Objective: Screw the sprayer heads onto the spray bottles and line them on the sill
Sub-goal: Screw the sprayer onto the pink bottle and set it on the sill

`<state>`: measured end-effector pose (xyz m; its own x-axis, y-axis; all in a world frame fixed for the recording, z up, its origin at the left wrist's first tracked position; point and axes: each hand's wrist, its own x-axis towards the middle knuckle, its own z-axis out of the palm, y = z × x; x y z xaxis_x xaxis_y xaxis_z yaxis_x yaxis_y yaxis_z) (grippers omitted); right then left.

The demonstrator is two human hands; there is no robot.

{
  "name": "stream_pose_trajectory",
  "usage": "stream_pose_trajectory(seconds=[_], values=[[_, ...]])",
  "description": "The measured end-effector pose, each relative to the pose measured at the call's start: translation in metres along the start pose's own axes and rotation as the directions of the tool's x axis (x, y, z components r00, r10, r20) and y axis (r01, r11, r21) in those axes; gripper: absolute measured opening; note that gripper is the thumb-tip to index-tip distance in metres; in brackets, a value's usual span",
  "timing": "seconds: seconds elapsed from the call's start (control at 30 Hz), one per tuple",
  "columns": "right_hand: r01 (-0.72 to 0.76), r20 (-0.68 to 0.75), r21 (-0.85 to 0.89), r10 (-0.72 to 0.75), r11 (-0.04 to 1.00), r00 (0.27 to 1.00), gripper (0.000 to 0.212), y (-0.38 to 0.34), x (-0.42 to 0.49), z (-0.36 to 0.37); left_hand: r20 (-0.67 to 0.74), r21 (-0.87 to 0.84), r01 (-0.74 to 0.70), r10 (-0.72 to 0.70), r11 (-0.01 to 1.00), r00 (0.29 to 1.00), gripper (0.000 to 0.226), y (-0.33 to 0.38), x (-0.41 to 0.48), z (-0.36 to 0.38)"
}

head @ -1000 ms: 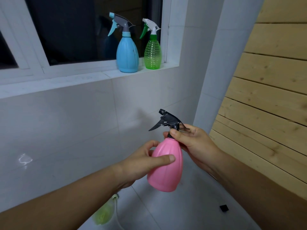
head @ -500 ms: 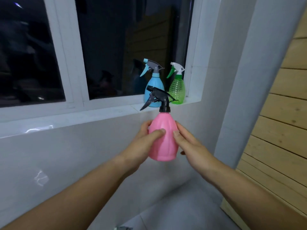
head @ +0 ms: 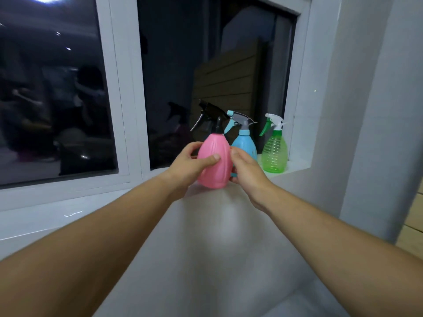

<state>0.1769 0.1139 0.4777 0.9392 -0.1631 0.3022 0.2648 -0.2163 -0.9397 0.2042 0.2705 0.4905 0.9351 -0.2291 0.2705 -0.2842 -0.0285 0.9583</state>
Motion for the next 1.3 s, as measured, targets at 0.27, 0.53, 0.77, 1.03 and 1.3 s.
stream_pose_trajectory(seconds=[0.27, 0.53, 0.77, 1.03, 1.3], values=[[-0.054, 0.014, 0.002, 0.054, 0.999, 0.998, 0.068, 0.019, 0.027, 0.015, -0.035, 0.0, 0.063, -0.063, 0.998, 0.997, 0.066, -0.018, 0.019, -0.005], [0.002, -0.015, -0.035, -0.002, 0.999, 1.0, 0.07, 0.027, 0.036, 0.02, -0.054, 0.03, 0.059, -0.057, 0.998, 0.997, 0.069, -0.025, 0.029, -0.004], [0.029, 0.007, -0.116, -0.028, 0.993, 1.0, 0.09, 0.028, 0.029, 0.019, -0.05, 0.089, 0.075, -0.07, 0.993, 0.996, 0.086, -0.028, 0.031, -0.005], [0.054, -0.086, -0.079, -0.06, 0.995, 0.994, 0.018, 0.032, -0.026, -0.01, -0.212, 0.221, -0.001, 0.049, 0.975, 0.976, 0.079, -0.012, -0.029, -0.004], [-0.265, -0.031, -0.065, 0.263, 0.962, 0.964, 0.017, 0.131, -0.123, -0.025, 0.044, 0.161, 0.171, -0.18, 0.972, 0.983, 0.055, -0.106, -0.129, -0.009]])
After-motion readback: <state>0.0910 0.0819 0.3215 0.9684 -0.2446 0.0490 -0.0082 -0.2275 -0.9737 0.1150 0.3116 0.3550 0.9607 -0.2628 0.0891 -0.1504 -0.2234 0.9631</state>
